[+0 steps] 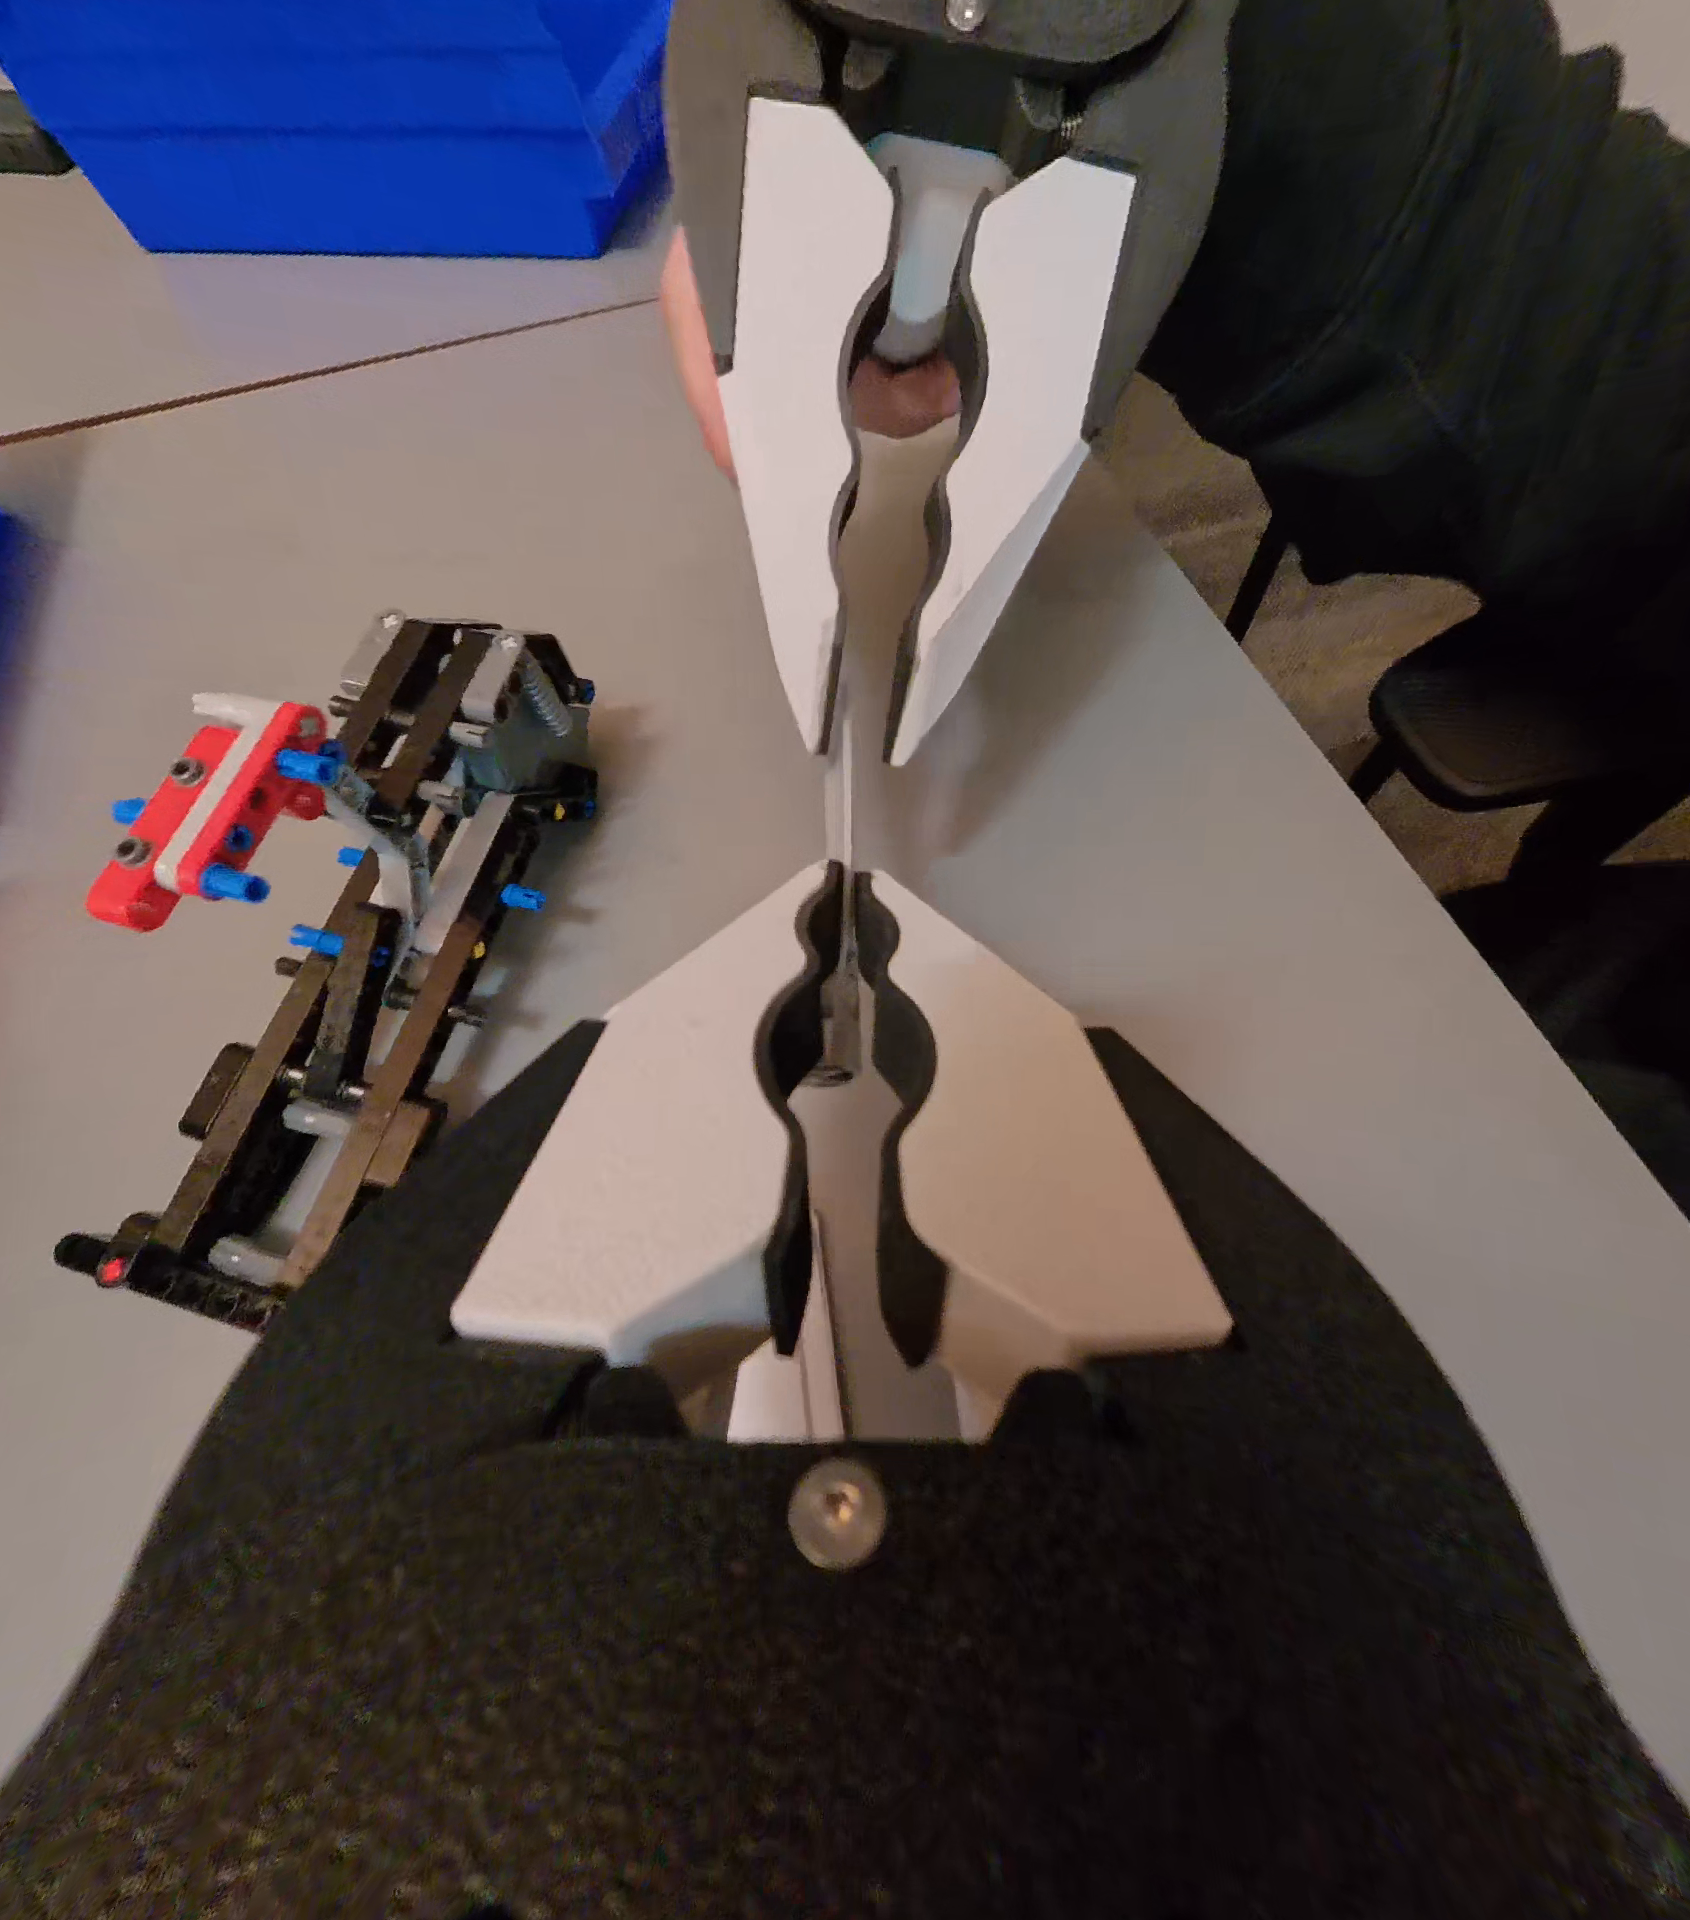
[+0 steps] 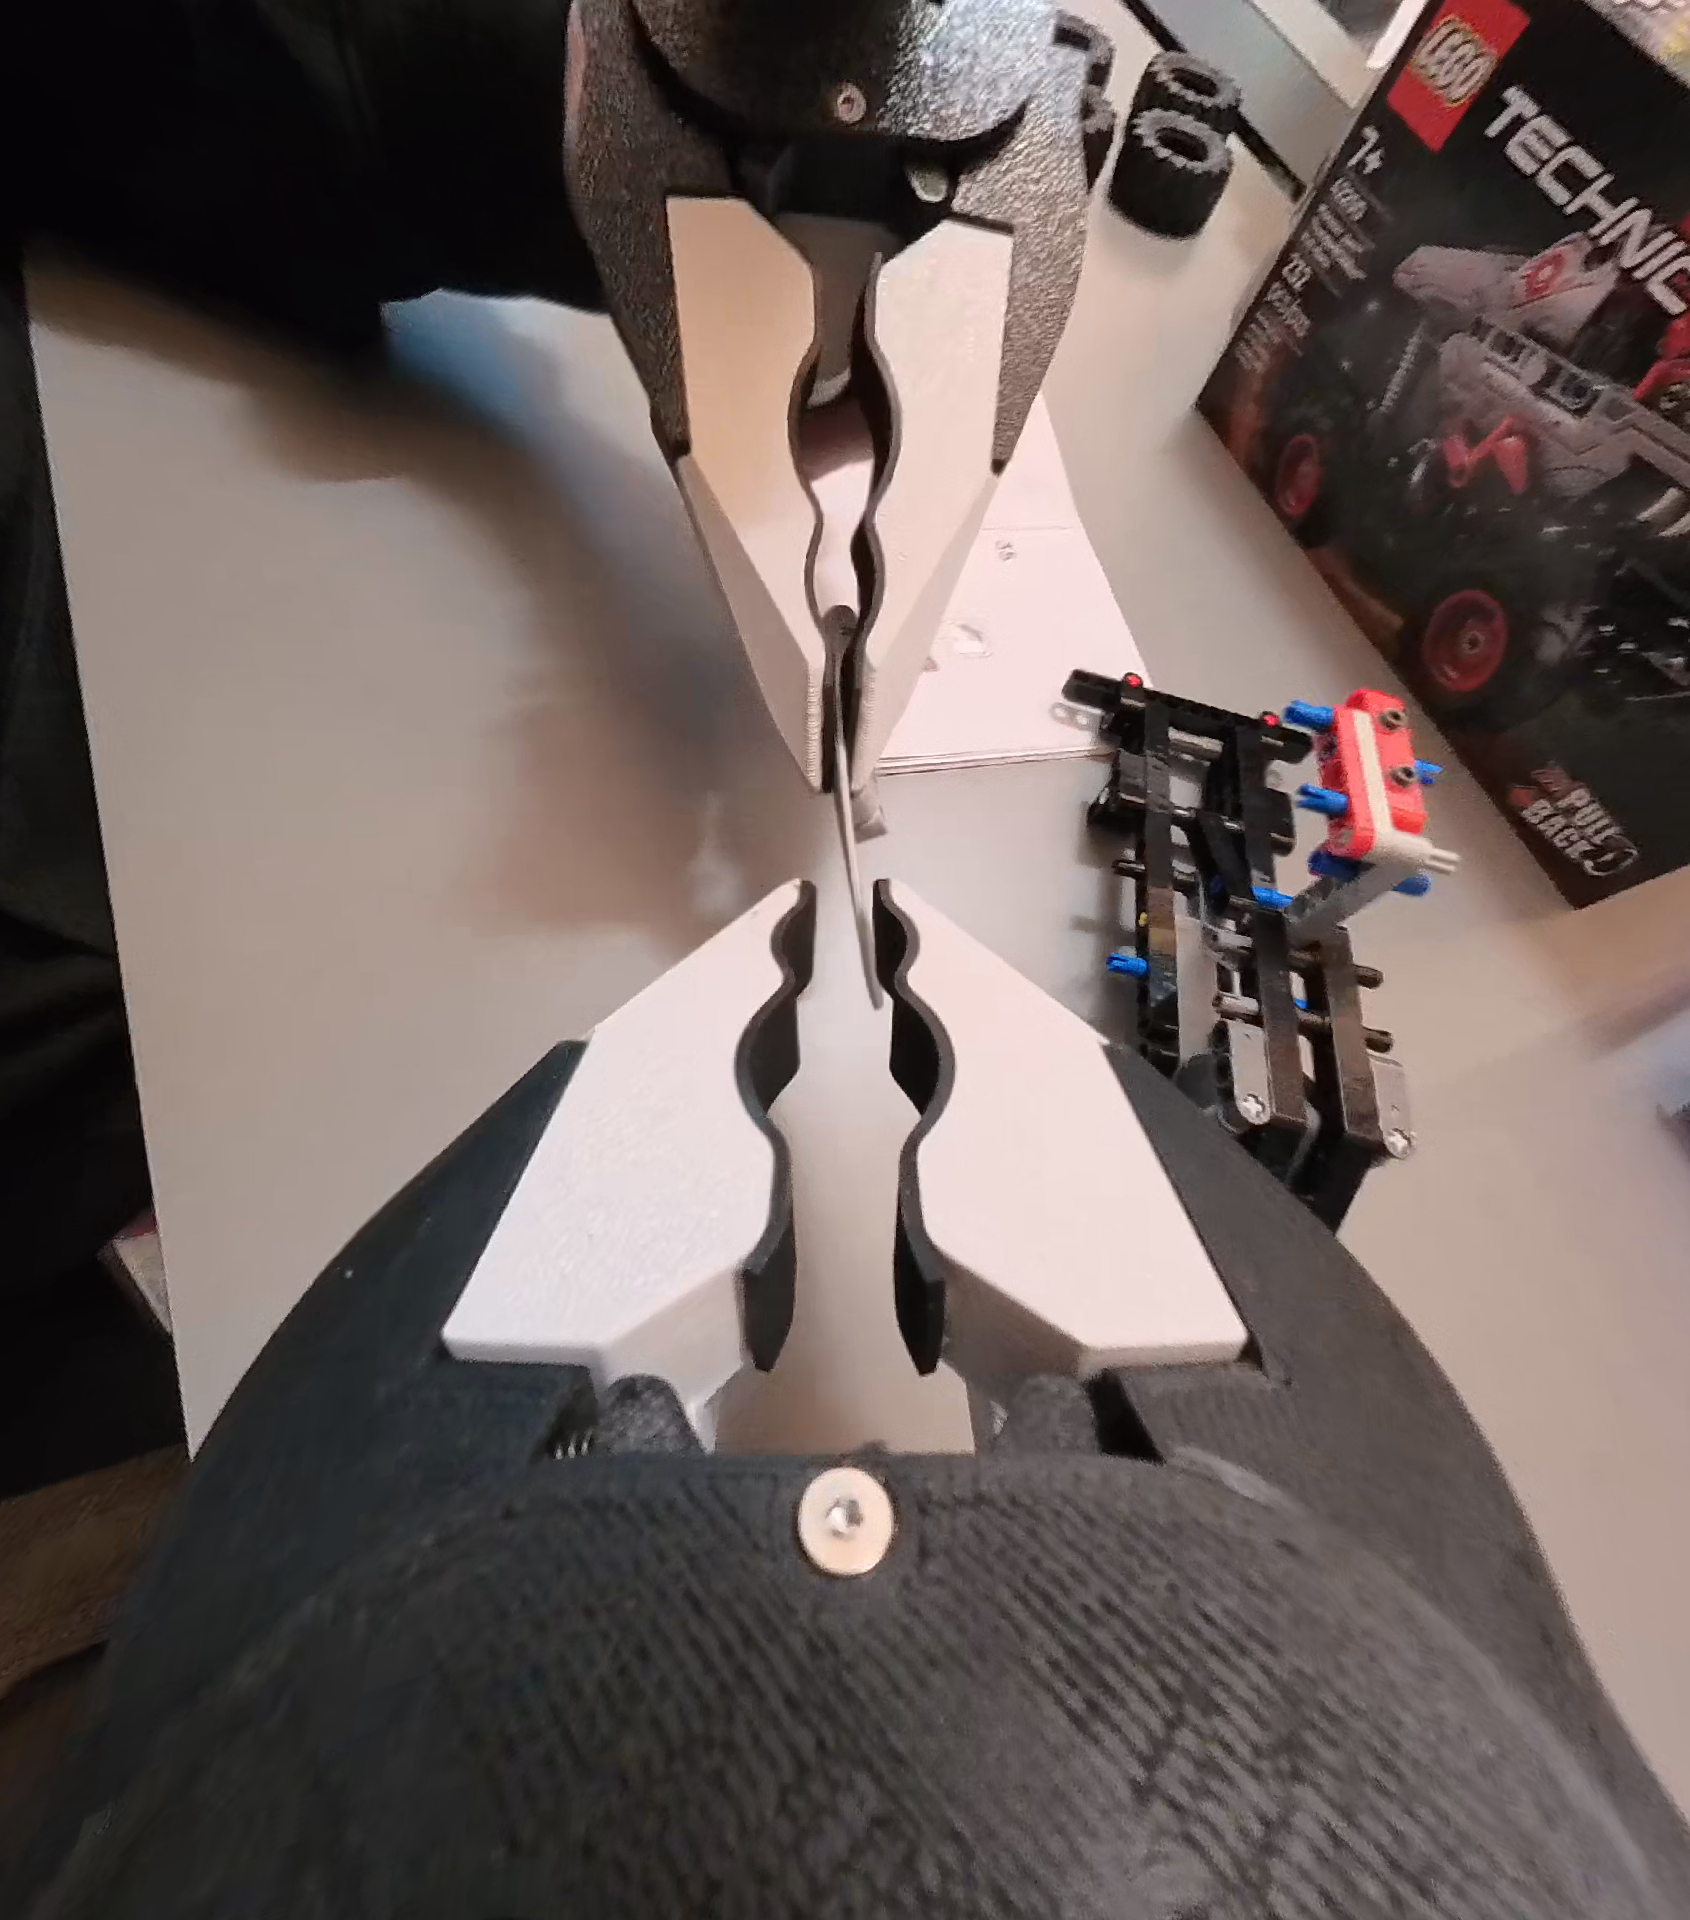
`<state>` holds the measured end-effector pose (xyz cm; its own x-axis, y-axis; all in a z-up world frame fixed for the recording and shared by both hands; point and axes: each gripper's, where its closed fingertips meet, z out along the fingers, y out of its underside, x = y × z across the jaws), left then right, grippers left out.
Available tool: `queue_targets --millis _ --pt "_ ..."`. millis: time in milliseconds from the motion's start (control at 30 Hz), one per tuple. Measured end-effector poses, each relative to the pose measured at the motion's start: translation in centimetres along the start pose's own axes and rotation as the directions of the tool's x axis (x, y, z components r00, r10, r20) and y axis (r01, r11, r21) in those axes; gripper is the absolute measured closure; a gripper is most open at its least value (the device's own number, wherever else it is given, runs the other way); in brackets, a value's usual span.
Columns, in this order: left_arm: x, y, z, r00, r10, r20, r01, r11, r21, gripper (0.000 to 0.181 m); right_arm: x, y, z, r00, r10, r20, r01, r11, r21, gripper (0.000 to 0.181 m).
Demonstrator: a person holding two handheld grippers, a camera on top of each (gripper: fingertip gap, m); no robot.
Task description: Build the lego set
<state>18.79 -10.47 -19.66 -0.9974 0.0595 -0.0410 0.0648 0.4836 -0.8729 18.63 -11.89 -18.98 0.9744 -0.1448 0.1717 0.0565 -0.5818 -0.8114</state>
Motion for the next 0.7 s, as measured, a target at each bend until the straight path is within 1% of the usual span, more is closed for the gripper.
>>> queue_targets --millis 100,200,300,367,433,467,567,700 --pt "-0.1 -0.1 -0.1 1.000 -0.025 -0.016 0.025 0.999 0.020 0.181 0.0 0.0 0.2 1.000 0.013 0.003 -0.013 1.000 0.010 0.171" --pt "-0.1 0.2 -0.2 0.999 -0.042 -0.029 0.042 0.999 0.016 0.181 0.1 0.7 0.1 1.000 -0.005 -0.009 0.005 0.999 -0.036 0.166" --pt "-0.3 0.3 -0.5 0.996 -0.079 -0.031 0.080 0.997 0.017 0.181 1.7 1.1 -1.2 0.994 0.008 -0.110 -0.013 0.999 -0.045 0.163" --pt "-0.6 0.1 -0.8 0.993 -0.113 -0.031 0.114 0.993 0.034 0.181 4.3 1.4 -3.0 0.964 0.046 -0.261 -0.053 0.998 -0.020 0.153" --pt "-0.9 0.0 -1.1 0.988 -0.151 -0.038 0.153 0.987 0.043 0.181 7.4 1.8 -5.3 0.895 0.098 -0.436 -0.095 0.995 0.028 0.138" --pt "-1.0 -0.2 -1.3 0.985 -0.168 -0.039 0.170 0.984 0.050 0.181 8.4 2.0 -5.9 0.867 0.121 -0.483 -0.103 0.993 0.063 0.128" --pt "-1.4 -0.6 -1.9 0.973 -0.222 -0.055 0.226 0.971 0.076 0.181 9.1 3.1 -5.4 0.856 0.182 -0.483 -0.149 0.983 0.108 0.111" --pt "-1.7 -0.8 -2.7 0.969 -0.240 -0.049 0.244 0.966 0.083 0.181 10.0 5.2 -3.1 0.841 0.268 -0.470 -0.260 0.962 0.082 0.092"
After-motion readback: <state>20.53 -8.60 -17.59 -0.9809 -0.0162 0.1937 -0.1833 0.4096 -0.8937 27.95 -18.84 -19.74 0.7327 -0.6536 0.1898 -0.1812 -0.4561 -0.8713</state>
